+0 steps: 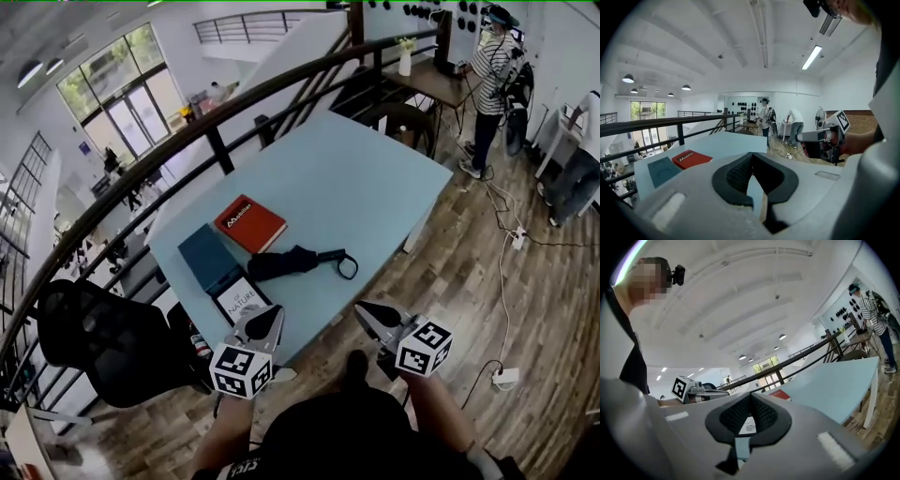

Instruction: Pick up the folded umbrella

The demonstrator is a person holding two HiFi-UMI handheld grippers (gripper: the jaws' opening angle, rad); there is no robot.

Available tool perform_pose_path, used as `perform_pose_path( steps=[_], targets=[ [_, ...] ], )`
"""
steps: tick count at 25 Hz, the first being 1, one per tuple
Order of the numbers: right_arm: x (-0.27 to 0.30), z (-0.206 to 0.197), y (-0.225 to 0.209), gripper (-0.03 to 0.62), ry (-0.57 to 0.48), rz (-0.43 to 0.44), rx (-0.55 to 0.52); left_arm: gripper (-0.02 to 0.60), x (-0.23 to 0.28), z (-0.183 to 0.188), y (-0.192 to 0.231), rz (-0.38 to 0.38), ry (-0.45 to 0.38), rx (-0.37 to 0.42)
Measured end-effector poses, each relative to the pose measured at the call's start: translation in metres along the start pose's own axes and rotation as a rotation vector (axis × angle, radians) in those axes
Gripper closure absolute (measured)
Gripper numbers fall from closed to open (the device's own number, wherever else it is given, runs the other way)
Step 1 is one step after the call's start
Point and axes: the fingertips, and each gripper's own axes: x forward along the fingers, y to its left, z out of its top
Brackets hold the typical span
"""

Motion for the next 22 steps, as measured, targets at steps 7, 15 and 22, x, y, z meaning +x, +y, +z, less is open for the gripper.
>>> perform_pose_path(
  steps=[7,15,22],
  targets=[
    [0.036,0.026,-0.08,0.592,0.039,0.058,0.042,0.577,0.074,0.021,0.023,0.046,0.071,0.056],
    [0.06,0.05,-0.14,0.592,0.067,0.075,0.034,0.577,0.125,0.031,0.05,0.086,0.104,0.044],
    [0.087,0.032,-0.153,0.592,0.134,0.087,0.068,0.575,0.158,0.016,0.078,0.035,0.225,0.162]
  ],
)
